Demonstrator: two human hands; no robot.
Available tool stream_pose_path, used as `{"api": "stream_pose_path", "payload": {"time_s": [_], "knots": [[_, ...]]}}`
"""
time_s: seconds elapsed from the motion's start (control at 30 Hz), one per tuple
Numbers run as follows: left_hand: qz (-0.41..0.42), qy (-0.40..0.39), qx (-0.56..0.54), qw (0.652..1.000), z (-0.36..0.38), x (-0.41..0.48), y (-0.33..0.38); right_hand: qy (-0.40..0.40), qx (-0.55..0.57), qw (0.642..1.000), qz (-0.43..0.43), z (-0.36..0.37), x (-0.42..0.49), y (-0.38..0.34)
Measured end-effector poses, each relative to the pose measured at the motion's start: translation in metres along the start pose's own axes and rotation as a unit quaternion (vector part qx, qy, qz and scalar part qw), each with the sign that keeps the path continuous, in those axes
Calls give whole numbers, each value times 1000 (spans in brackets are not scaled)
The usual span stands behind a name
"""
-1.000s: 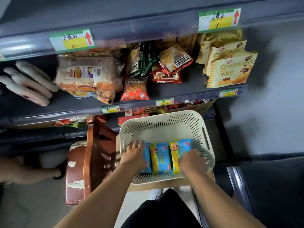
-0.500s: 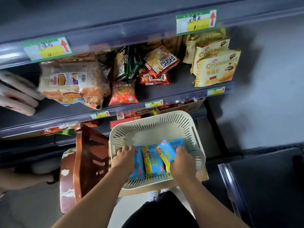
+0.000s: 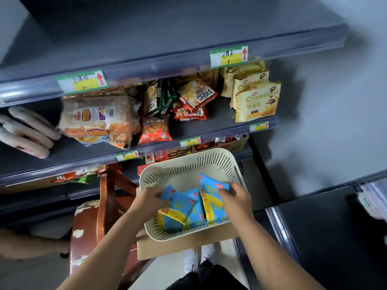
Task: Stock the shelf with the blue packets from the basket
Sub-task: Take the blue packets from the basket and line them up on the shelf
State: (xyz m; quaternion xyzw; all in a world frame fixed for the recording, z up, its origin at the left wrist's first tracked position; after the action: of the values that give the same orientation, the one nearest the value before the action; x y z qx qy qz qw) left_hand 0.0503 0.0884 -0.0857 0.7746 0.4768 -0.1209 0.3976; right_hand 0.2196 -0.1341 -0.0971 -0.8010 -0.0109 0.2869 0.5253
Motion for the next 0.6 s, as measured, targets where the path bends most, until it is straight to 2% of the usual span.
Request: {"api": "stream_pose_path", "payload": {"time_s": [0.1, 0.17, 0.3, 0.4, 0.6], "knots": [[-20, 31, -164, 986, -19, -12, 14, 13, 80, 996, -23, -14, -4, -30], [-18, 39, -214, 976, -29, -18, 23, 21, 136, 990, -38, -24, -8, -52], [-5, -8, -312, 950, -38, -29, 47, 53, 210, 974, -74, -43, -16, -88], [26, -46, -334, 941, -42, -38, 69, 65, 231, 965, -103, -60, -21, -112], [88, -72, -358, 927, -59, -58, 120, 104, 225, 952, -179, -110, -48, -159]]}}
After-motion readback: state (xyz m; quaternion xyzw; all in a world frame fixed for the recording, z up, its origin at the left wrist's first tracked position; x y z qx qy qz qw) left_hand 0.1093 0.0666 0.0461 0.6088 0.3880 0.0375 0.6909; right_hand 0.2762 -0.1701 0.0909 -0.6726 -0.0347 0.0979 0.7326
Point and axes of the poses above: each hand's wrist, its own x-axis towards the middle knuckle, its own z-axis out of the palm, y = z × x, the point moved 4 cm from there along x, towards the middle knuckle, and after that the axes turned 4 degrees about -z, right-handed, at the moved point
